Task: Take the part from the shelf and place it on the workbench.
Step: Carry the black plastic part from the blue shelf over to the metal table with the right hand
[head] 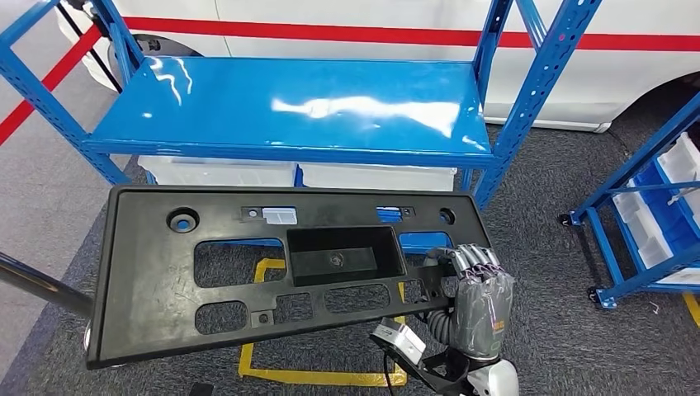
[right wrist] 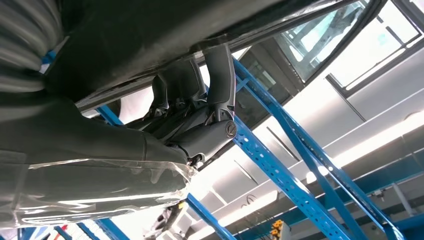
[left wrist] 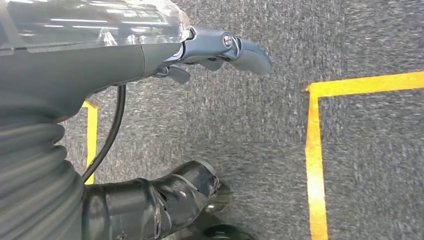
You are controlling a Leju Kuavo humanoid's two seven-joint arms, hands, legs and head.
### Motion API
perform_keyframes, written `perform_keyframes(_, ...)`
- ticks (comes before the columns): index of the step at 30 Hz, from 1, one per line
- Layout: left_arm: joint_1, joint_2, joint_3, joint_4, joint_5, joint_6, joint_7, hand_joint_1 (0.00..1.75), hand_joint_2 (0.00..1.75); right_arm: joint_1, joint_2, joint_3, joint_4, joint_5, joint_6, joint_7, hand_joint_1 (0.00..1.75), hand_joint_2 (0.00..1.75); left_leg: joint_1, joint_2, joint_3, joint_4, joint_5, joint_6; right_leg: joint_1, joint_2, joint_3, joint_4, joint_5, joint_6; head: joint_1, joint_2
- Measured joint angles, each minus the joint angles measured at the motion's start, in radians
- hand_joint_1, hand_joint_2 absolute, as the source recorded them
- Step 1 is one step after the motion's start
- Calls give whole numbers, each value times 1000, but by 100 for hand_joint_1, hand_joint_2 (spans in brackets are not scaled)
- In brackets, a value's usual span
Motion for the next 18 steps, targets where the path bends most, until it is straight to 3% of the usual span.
perform_keyframes(2,-2,2,0,0,0,1,0,0,175,0,0,0,0,-17,0,0,175,175,-5,-1,75,-122,13,11,1,0,-8,0,14,9,0,0)
perform_keyframes(5,-2,2,1,0,0,1,0,0,175,-1,0,0,0,-26,0,-1,175,175,-9,0,79,-161,27,24,-1,-1,-11,-9,35,29,0,0)
perform_keyframes(6,-2,2,1,0,0,1,1,0,175,0,0,0,0,-27,-1,-1,175,175,-6,2,76,-169,38,31,-1,0,-16,-4,26,35,0,0)
perform_keyframes(8,-3,2,2,0,0,1,1,0,175,0,-2,0,0,-30,-1,-1,175,175,0,6,64,-181,62,43,-1,2,-38,52,-39,44,1,0)
perform_keyframes(10,-3,2,3,0,1,2,1,0,175,1,-4,0,0,-34,-1,-2,175,175,-2,7,41,-178,79,48,-3,2,-70,170,-126,50,1,0)
perform_keyframes(11,-2,2,4,0,1,2,1,0,175,2,-6,0,0,-37,-1,-2,175,175,-3,7,29,-174,85,48,-5,2,-79,222,-148,53,1,0)
perform_keyframes(12,-2,2,5,0,1,2,1,0,175,3,-8,0,1,-39,-1,-2,175,175,-3,8,16,-168,90,47,-7,2,-75,247,-148,55,1,0)
perform_keyframes(13,-2,2,5,0,1,2,1,0,175,3,-9,0,1,-41,-1,-2,175,175,-3,7,3,-160,94,46,-8,2,-53,236,-132,56,1,0)
perform_keyframes(15,-2,2,6,0,1,3,2,0,175,3,-10,0,0,-42,-1,-2,175,175,-1,7,-20,-142,98,41,-10,1,32,122,-92,54,1,0)
perform_keyframes(17,-2,1,6,0,1,4,2,0,175,4,-10,0,-1,-40,-1,-2,175,175,-3,6,-36,-125,103,32,-6,2,97,19,-84,47,1,0)
perform_keyframes(18,-2,1,7,0,1,4,2,0,175,4,-10,0,-2,-39,-1,-2,175,175,-4,6,-40,-121,106,25,-3,2,106,-2,-89,42,1,0)
